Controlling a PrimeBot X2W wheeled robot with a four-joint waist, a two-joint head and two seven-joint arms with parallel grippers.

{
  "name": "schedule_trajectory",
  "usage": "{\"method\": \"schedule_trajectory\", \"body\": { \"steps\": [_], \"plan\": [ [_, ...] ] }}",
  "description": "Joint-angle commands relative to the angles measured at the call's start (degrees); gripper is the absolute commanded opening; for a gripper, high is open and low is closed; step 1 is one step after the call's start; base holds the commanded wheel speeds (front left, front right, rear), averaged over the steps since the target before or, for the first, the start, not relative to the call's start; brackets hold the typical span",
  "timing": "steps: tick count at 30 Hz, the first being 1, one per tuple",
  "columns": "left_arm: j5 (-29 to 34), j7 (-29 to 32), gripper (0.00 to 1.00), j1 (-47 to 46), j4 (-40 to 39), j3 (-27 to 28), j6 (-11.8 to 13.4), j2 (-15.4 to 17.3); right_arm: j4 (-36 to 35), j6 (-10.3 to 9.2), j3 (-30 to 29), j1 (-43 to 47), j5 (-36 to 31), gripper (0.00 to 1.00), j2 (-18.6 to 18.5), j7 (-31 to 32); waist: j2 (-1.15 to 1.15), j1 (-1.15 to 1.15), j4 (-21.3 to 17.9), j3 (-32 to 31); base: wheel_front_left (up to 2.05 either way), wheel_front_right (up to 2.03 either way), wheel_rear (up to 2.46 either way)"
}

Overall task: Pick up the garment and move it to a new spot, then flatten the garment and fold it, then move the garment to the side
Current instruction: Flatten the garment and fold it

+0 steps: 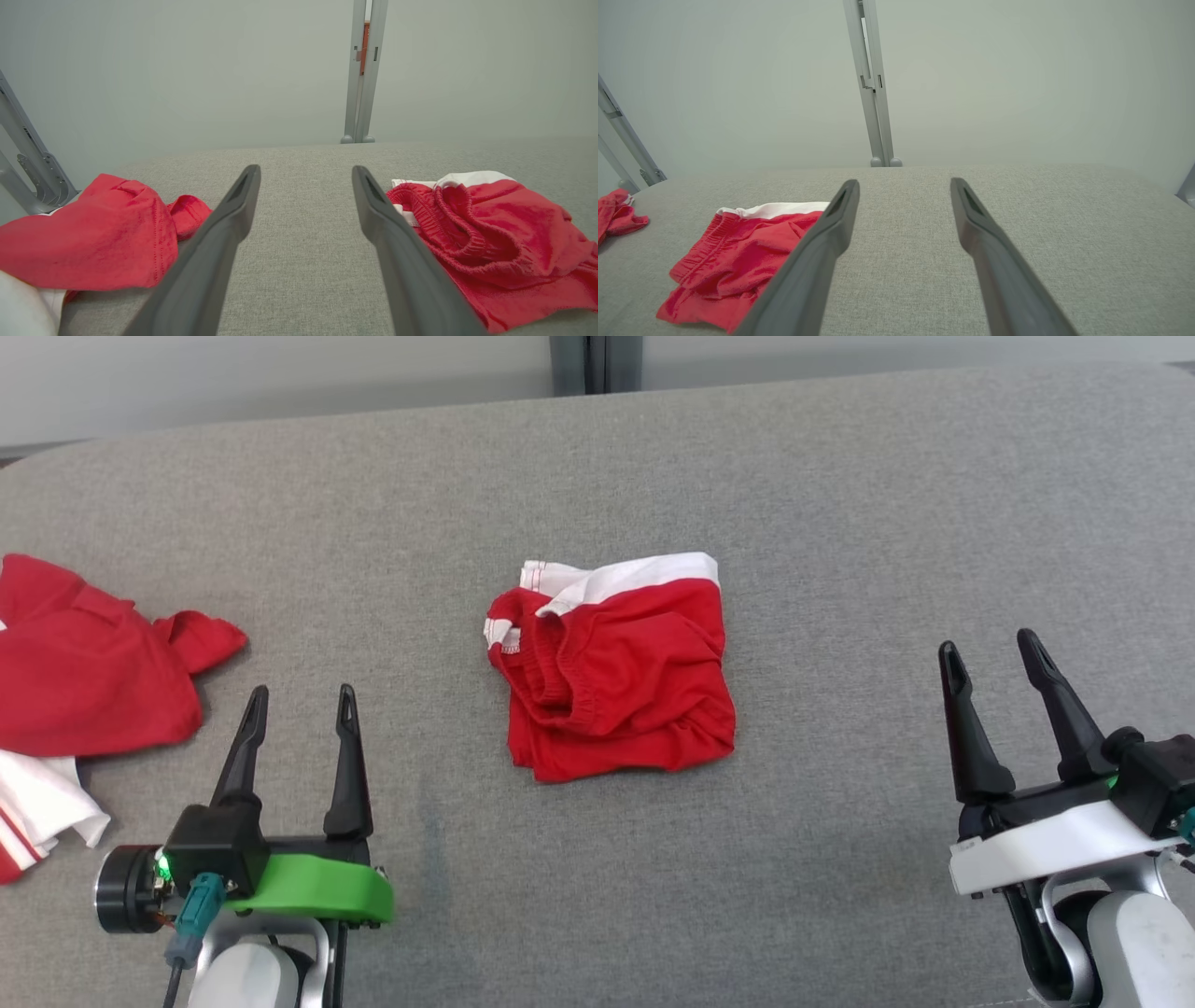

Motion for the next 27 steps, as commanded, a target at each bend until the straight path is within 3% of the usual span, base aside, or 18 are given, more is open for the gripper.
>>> {"method": "schedule_trajectory", "body": {
  "steps": [1,12,27],
  "plan": [
    [-0.12,0.11,1.00,1.39,0.23,-0.13,0.29,0.38,-0.53,0.00,0.05,1.35,-0.35,1.00,0.36,0.47,0.00,0.00,-1.67,-3.16,0.00,0.00,0.00],
    [-1.37,-0.19,1.00,5.09,2.64,-0.43,0.58,0.42,-1.32,0.00,0.10,5.84,-0.19,1.00,1.27,2.93,0.00,0.00,-1.68,-8.17,0.00,0.00,0.00],
    [-1.82,-0.39,1.00,6.26,3.58,-0.40,1.69,0.73,-2.63,0.00,-0.37,7.47,-0.54,1.00,1.76,4.35,0.00,0.00,-1.56,-9.83,0.00,0.00,0.00]
  ]
}}
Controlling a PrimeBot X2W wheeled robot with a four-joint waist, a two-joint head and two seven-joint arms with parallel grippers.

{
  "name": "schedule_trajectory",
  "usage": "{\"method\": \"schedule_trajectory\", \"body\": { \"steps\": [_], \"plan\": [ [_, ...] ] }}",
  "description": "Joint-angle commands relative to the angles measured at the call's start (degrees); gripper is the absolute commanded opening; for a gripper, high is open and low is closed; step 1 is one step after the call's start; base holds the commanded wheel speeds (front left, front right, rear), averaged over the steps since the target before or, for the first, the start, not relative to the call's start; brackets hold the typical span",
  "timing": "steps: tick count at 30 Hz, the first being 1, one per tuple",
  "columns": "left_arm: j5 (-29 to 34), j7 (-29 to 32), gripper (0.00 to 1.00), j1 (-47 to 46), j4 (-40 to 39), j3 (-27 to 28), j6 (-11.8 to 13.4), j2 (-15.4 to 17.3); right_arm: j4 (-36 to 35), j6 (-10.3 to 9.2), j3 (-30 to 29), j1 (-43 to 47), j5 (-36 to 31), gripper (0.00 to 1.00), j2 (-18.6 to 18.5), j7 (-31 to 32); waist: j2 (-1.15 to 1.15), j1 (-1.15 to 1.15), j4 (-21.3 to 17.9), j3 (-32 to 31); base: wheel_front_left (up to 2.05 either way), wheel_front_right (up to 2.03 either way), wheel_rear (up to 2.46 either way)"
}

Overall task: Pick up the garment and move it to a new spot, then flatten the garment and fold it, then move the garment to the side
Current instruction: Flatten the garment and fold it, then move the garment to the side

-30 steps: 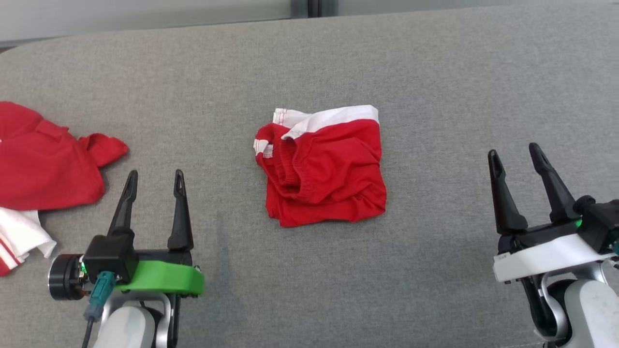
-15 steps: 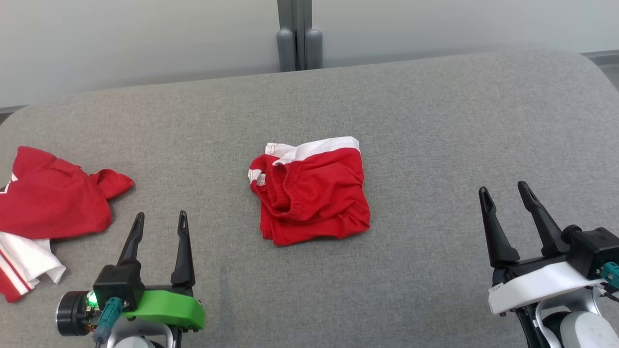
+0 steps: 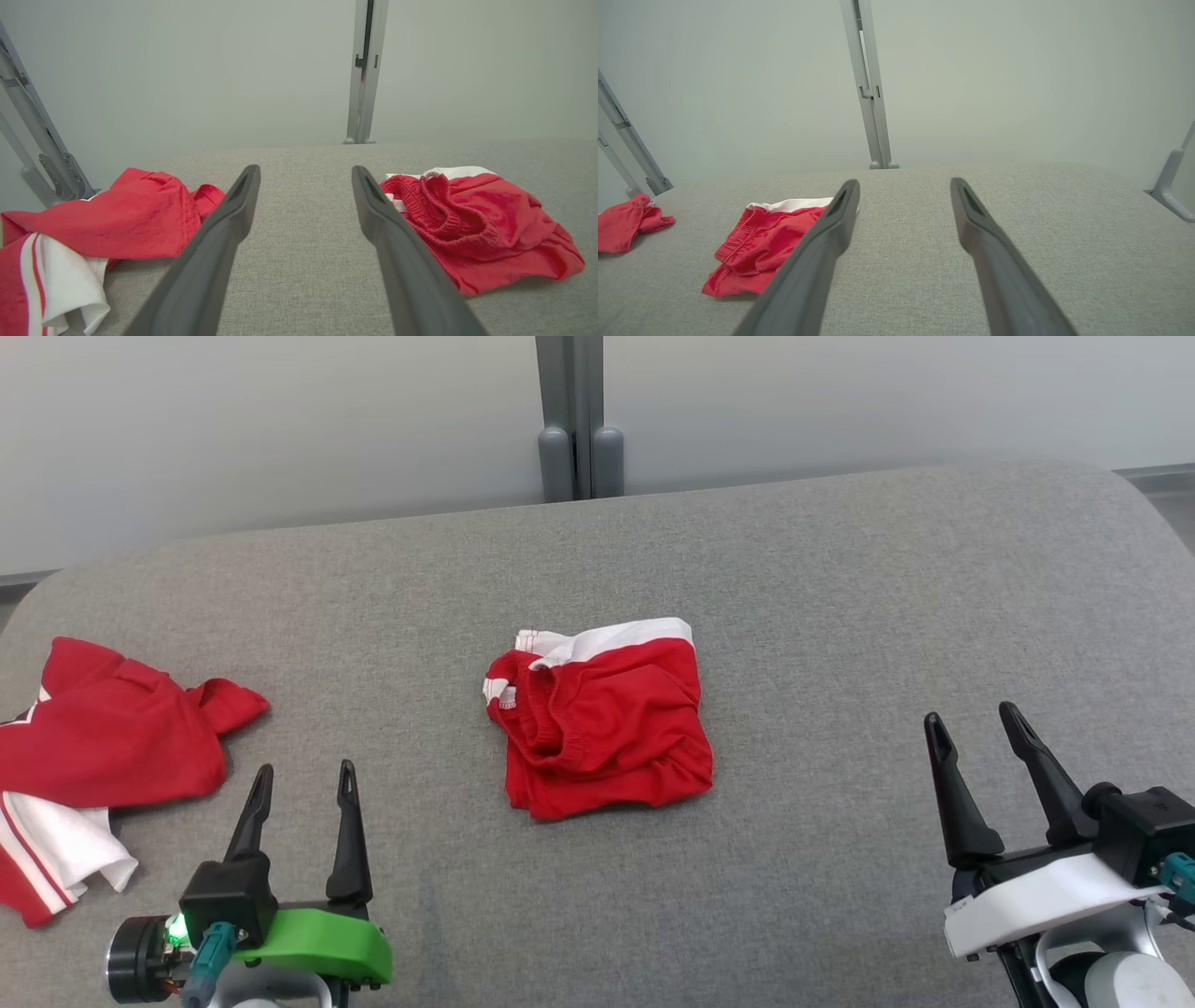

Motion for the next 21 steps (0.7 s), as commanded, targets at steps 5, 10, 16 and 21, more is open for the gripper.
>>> {"method": "schedule_trajectory", "body": {
  "steps": [5,10,16,21],
  "plan": [
    [-0.39,-0.01,1.00,0.88,-0.46,-0.04,0.60,0.49,-0.44,0.00,-0.49,0.56,-0.22,1.00,0.31,0.20,0.00,0.00,0.16,0.19,0.00,0.00,0.00],
    [-0.11,-0.24,1.00,-1.02,-0.96,-0.23,0.41,0.48,-0.53,0.00,-0.98,0.01,-0.08,1.00,-0.03,0.59,0.00,0.00,0.91,1.91,0.00,0.00,0.00],
    [1.33,-0.77,1.00,-5.36,-3.39,-0.89,0.06,0.06,0.75,0.00,-0.66,-3.45,0.13,1.00,-1.39,1.62,0.00,0.00,3.36,7.79,0.00,0.00,0.00],
    [2.57,-1.24,1.00,-9.63,-5.48,-1.11,-0.23,-0.71,4.70,0.00,2.28,-9.24,1.18,1.00,-2.28,1.75,0.00,0.00,5.87,14.41,0.00,0.00,0.00]
  ]
}}
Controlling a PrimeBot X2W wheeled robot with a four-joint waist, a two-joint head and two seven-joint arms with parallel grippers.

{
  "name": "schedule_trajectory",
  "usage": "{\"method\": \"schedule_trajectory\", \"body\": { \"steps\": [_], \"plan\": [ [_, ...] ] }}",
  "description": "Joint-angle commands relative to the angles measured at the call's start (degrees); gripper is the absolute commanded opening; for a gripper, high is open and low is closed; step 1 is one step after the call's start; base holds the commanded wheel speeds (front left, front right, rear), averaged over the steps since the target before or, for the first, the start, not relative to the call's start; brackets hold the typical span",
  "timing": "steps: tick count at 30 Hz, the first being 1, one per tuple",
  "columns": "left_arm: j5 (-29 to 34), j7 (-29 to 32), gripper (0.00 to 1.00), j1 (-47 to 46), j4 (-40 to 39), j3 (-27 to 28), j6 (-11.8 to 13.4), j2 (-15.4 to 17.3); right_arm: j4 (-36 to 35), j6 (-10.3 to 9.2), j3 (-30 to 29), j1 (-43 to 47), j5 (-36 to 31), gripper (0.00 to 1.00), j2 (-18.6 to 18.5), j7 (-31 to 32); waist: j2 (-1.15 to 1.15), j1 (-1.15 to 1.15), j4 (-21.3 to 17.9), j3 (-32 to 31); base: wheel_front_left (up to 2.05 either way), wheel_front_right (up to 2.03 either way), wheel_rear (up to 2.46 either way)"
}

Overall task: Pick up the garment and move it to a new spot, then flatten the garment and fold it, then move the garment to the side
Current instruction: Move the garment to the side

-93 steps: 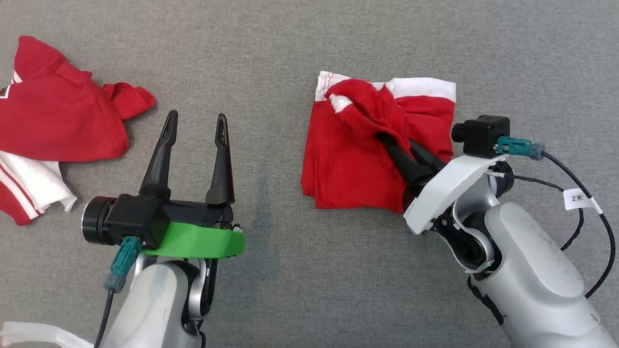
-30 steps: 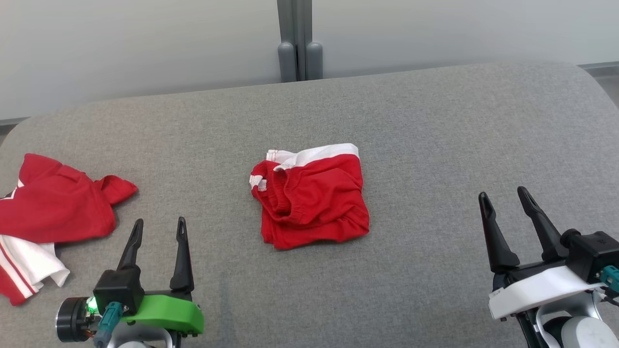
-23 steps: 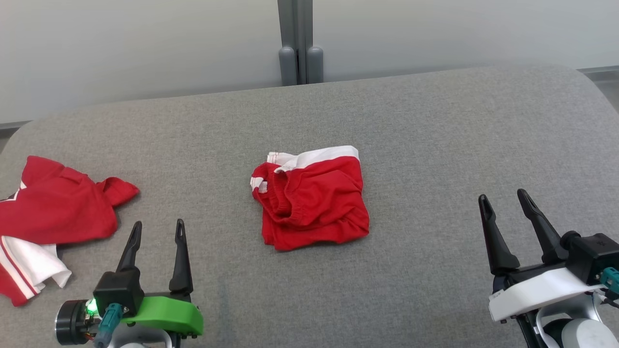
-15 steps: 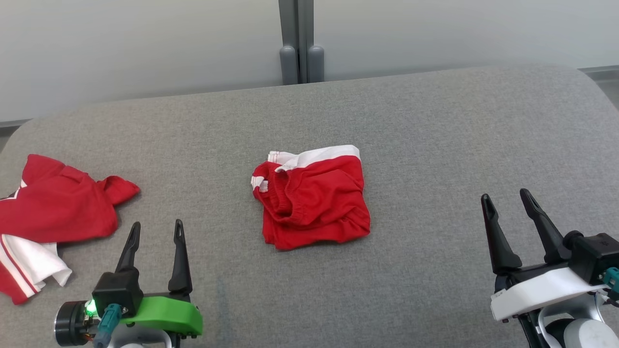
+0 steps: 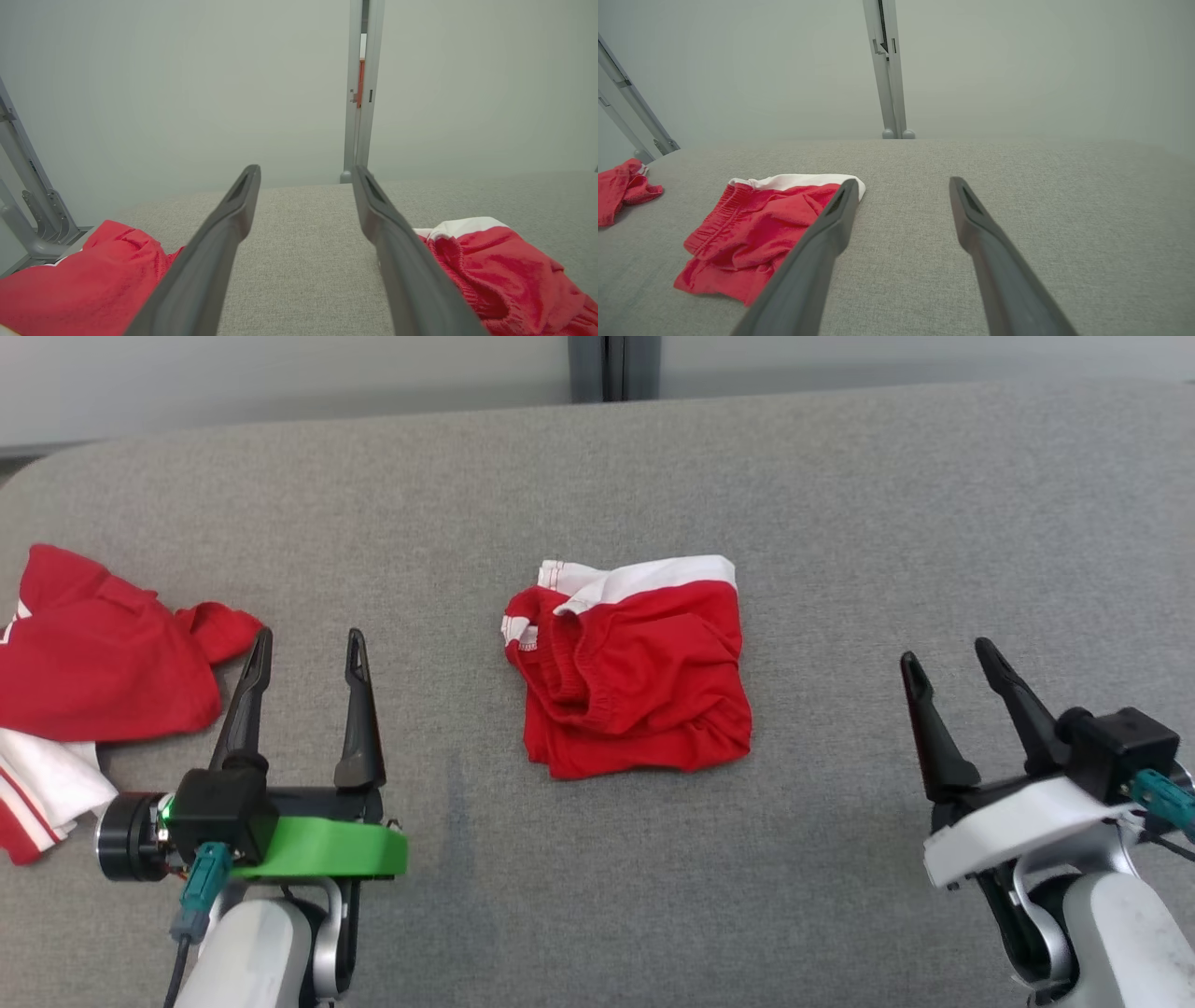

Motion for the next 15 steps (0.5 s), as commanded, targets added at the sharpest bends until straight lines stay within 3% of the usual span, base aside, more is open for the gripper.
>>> {"method": "schedule_trajectory", "body": {
  "steps": [1,9,15],
  "plan": [
    [0.67,-0.23,1.00,-1.77,-0.45,0.03,-0.31,-0.35,1.70,0.02,1.14,-2.58,0.61,1.00,-0.35,0.05,0.00,0.00,3.53,6.72,0.00,0.00,0.00],
    [1.68,-0.63,1.00,-5.83,-0.52,0.05,-1.33,-2.14,16.84,0.02,8.23,-15.53,3.25,1.00,2.46,-2.14,0.00,0.00,5.88,11.37,0.00,0.00,0.00],
    [2.41,-0.63,1.00,-6.65,-0.26,0.67,-2.45,-3.69,27.70,0.02,12.74,-19.18,5.08,1.00,3.49,-0.78,0.00,0.00,6.79,11.43,0.00,0.00,0.00]
  ]
}}
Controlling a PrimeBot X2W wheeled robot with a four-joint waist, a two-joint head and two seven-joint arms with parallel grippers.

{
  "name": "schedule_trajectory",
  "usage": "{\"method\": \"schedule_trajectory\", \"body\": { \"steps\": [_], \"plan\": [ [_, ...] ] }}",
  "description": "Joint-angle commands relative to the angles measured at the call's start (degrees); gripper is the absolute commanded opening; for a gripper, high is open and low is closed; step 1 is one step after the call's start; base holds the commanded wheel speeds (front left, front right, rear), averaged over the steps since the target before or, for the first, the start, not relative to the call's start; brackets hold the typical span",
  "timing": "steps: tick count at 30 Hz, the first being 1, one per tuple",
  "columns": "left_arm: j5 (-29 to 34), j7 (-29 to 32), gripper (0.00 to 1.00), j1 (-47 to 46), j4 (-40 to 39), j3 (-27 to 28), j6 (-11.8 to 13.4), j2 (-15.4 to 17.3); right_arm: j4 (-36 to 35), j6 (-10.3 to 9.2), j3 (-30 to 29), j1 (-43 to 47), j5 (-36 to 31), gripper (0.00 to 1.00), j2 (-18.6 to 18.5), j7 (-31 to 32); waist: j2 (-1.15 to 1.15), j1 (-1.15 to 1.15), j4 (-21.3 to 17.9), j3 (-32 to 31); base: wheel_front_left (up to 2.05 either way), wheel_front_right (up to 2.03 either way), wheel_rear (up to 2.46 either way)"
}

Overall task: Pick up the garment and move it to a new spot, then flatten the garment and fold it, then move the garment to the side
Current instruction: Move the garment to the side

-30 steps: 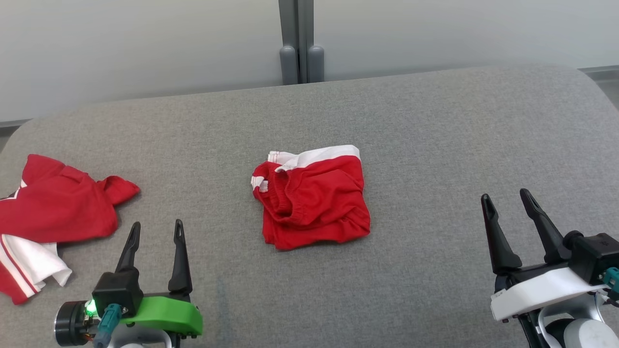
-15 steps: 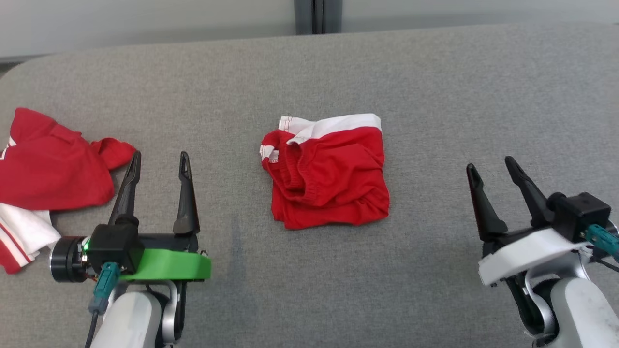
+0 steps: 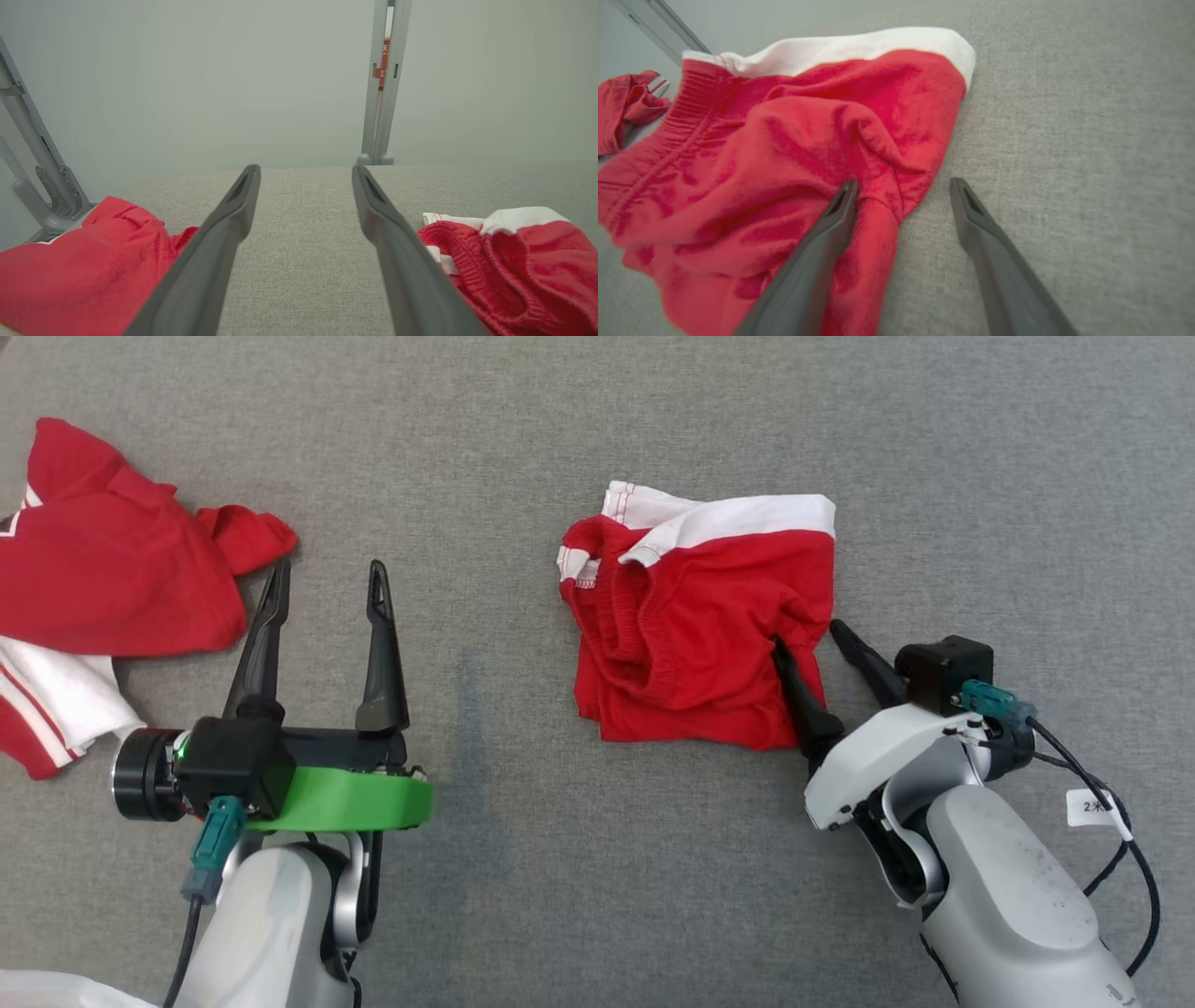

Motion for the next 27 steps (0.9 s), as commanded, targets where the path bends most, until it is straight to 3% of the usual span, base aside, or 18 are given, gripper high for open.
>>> {"method": "schedule_trajectory", "body": {
  "steps": [1,4,5,6,7,8,9,14,20,27],
  "plan": [
    [0.37,-0.17,1.00,-0.64,0.05,0.49,-0.36,-0.45,1.90,0.03,1.31,-0.30,0.54,1.00,0.07,1.39,0.00,0.00,0.91,0.75,0.00,0.00,0.00],
    [0.82,-0.17,1.00,0.00,0.12,1.12,-0.76,-0.79,5.19,0.04,3.45,1.34,2.52,1.00,0.51,4.33,0.00,0.00,0.68,0.38,0.00,0.00,0.00],
    [1.05,-0.17,1.00,0.26,0.16,1.36,-0.84,-0.91,5.89,0.05,4.24,2.02,3.43,0.83,0.68,5.38,0.00,0.00,0.55,0.28,0.00,0.00,0.00],
    [1.15,-0.17,1.00,0.40,0.19,1.57,-0.88,-1.03,6.14,0.07,4.70,2.44,4.02,0.48,0.77,6.01,0.00,0.00,0.41,0.21,0.00,0.00,0.00],
    [1.34,-0.18,1.00,0.53,0.19,1.82,-1.07,-1.09,6.25,0.10,5.16,2.68,4.61,0.40,0.78,6.56,0.00,0.00,0.25,0.16,0.00,0.00,0.00],
    [1.55,-0.18,1.00,0.63,0.21,2.02,-1.24,-1.16,6.01,0.10,5.51,2.67,4.99,0.05,0.66,6.53,0.00,0.00,0.13,0.13,0.00,0.00,0.00],
    [1.76,-0.17,1.00,0.69,0.25,2.24,-1.40,-1.24,5.26,0.10,5.68,2.40,5.16,0.00,0.32,5.62,0.00,0.00,-0.04,0.10,0.00,0.00,0.00],
    [2.95,-0.17,1.00,0.95,-0.30,3.12,-1.71,-1.07,2.32,-0.02,6.49,0.14,5.13,0.00,-1.72,2.77,0.00,0.00,-1.95,-0.09,0.00,0.00,0.00],
    [4.26,-0.17,1.00,0.80,-1.67,3.57,-2.23,-0.06,-0.23,-0.05,8.37,-2.25,6.46,0.00,-5.75,0.58,0.00,0.00,-8.07,0.61,0.00,0.00,0.00],
    [6.38,0.45,1.00,-3.36,-4.38,-0.32,-5.09,0.12,-1.12,-0.03,9.73,-6.15,12.70,0.00,-16.25,-1.98,0.00,0.00,-14.88,5.63,0.00,0.00,0.00]
  ]
}}
